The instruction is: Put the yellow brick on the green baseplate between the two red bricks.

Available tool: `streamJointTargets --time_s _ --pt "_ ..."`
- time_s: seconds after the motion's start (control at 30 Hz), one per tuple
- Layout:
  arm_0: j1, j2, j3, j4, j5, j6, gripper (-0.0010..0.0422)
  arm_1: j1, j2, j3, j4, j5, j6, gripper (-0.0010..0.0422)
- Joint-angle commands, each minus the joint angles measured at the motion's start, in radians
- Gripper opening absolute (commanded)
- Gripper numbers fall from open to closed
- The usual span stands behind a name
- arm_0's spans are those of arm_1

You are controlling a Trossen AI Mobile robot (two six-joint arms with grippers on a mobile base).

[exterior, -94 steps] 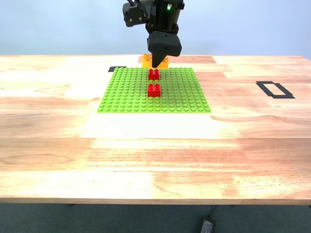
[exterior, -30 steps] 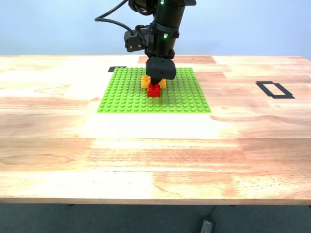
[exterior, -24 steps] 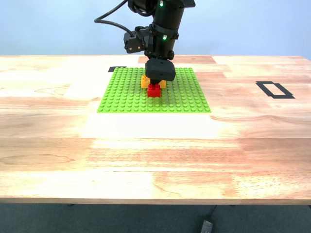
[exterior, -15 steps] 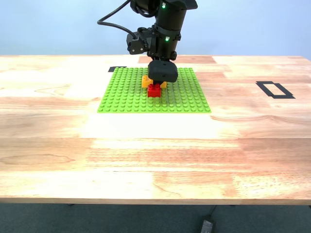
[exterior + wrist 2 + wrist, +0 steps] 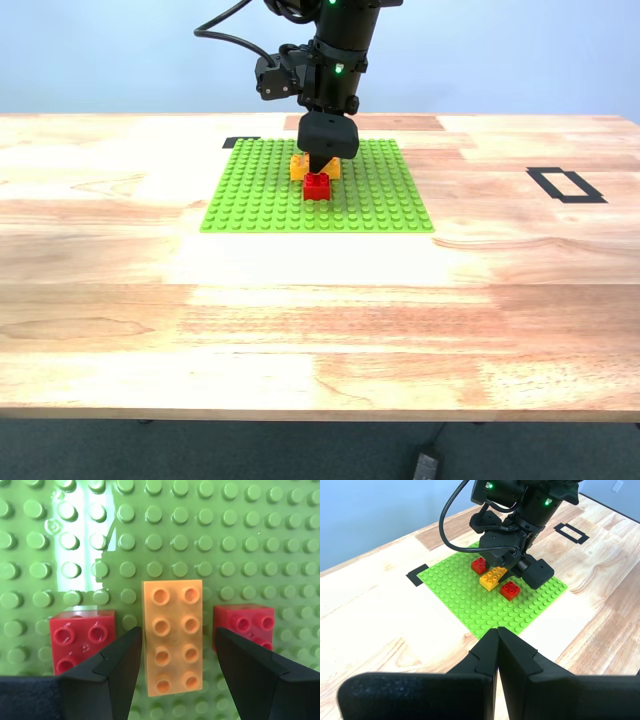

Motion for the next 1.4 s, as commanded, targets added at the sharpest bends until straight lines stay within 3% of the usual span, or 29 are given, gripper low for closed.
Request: streamJointTargets --time_s 0.03,0.5,0.93,1.4 --pt "0.001 0.000 0.000 0.000 0.000 0.014 0.0000 0.000 -0.008 0.002 -0.011 0.003 0.000 0.0200" --pt "0.001 0.000 0.000 -0.001 0.000 0.014 0.0000 -0.008 -0.096 0.002 0.007 0.005 0.013 0.0182" --pt "0.001 0.000 0.000 -0.004 0.000 0.015 0.0000 -0.008 -0.040 0.000 0.012 0.002 0.055 -0.0004" --pt "0.001 -0.003 0.000 0.000 0.000 0.015 0.0000 0.002 0.021 0.000 0.011 -0.006 0.058 0.0008"
